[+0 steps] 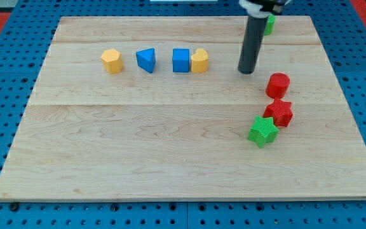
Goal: Move your arm above the green star
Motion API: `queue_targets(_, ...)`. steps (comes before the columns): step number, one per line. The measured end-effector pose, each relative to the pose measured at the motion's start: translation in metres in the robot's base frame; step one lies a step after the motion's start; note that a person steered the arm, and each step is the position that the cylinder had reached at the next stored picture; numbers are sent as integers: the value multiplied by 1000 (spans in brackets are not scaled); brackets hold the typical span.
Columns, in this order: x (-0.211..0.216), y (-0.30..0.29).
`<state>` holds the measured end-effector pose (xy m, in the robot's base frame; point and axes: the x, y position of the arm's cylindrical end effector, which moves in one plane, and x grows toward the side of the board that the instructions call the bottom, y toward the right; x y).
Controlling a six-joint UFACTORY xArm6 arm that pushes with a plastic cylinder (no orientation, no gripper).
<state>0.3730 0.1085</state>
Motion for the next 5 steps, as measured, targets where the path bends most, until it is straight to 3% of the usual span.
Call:
queue_targets(2, 57, -24)
queue_targets(5, 77, 17)
